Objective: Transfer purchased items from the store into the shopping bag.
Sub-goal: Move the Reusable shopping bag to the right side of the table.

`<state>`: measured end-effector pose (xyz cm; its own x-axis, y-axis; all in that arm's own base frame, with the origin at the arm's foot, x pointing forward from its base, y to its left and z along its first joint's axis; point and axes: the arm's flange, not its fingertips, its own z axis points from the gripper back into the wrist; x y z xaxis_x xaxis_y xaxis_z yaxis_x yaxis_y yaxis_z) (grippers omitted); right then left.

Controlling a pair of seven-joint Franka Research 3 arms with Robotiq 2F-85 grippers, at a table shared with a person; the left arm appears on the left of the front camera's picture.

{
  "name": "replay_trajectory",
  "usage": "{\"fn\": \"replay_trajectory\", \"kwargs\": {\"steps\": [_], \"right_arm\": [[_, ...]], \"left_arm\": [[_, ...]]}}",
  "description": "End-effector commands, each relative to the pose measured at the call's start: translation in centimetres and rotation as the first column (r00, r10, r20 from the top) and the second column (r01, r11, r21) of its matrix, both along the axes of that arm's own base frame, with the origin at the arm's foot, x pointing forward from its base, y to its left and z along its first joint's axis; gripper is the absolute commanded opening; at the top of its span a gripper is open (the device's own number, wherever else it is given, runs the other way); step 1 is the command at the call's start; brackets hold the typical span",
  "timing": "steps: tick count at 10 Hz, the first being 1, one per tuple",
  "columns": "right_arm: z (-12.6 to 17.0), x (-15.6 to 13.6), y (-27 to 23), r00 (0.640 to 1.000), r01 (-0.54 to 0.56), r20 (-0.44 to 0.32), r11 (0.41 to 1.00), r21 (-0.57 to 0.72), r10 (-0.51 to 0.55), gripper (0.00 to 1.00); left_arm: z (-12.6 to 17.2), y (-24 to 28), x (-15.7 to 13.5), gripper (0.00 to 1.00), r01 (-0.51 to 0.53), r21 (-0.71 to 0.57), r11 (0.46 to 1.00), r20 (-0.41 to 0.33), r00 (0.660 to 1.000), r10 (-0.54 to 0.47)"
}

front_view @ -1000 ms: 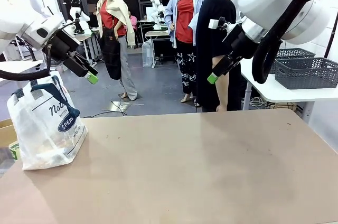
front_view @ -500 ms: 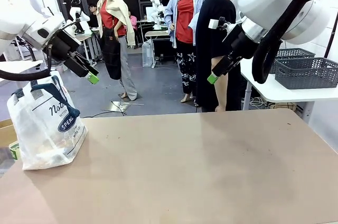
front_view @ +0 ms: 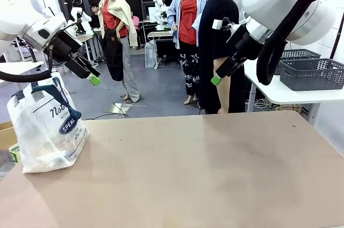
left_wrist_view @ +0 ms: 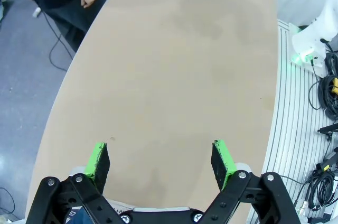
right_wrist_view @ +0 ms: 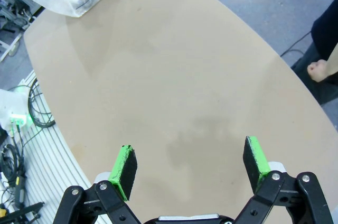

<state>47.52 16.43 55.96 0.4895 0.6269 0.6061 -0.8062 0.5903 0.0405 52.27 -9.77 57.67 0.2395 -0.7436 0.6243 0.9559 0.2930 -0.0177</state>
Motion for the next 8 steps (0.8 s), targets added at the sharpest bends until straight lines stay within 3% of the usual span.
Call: {"fn": "replay_trajectory", "kwargs": {"steps": [1,8], "right_arm": [[0.10,0.17,0.12,1.000,0.009,-0.015,1.000,-0.012,-0.009,1.00],[0.10,0.17,0.12,1.000,0.009,-0.015,1.000,-0.012,-0.009,1.00]], "left_arm": [[0.03,0.03,-0.44,1.00,-0.023,0.017,1.000,-0.002,1.000,0.023],[0.03,0.03,-0.44,1.00,-0.023,0.017,1.000,-0.002,1.000,0.023]]}}
